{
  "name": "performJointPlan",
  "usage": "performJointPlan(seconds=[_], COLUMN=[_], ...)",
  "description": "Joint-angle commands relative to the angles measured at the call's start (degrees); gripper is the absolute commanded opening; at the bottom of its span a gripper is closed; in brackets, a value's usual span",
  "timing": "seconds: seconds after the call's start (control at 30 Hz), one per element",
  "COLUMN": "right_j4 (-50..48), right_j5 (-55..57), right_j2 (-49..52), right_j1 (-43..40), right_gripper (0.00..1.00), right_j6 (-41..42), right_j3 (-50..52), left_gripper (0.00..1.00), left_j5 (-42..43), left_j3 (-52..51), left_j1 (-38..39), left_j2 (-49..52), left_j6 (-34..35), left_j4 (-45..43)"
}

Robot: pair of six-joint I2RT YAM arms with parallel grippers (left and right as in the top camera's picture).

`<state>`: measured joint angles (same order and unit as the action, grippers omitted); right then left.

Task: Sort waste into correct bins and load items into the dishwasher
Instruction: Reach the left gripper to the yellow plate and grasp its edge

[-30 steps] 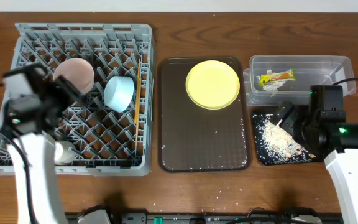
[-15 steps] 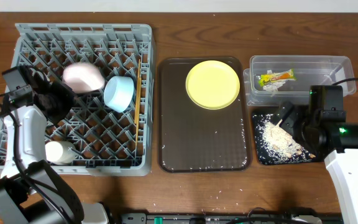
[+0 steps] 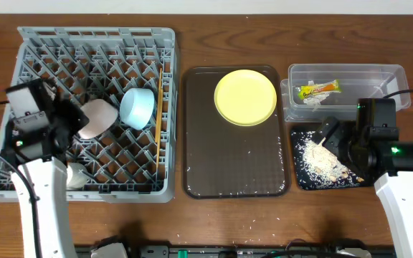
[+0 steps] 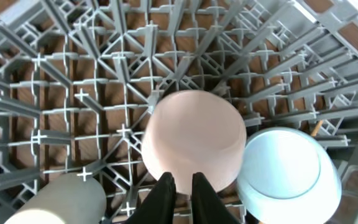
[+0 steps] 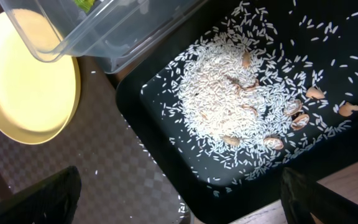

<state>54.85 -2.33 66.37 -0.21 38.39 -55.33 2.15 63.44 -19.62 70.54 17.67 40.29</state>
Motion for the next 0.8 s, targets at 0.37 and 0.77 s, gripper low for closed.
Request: performJointPlan(seconds=[0.37,0.77], right_j4=[0.1,0.1], right_j5=[0.6,0.6], right_j2=[0.0,0.0], right_j1=[-0.3,-0.3], right_gripper=[0.99,0.99], right_j6=[0.5,0.5], right_j3=[-0.1,-0.1], left_gripper=[0.62,0.57], left_j5=[4.7,10.7], left_j3=[1.1,1.1], left_j1=[44.7,47.0], left_j2=[10.2,34.1], left_j6=[-6.7,17.3], left_j4=[-16.1,-33.1])
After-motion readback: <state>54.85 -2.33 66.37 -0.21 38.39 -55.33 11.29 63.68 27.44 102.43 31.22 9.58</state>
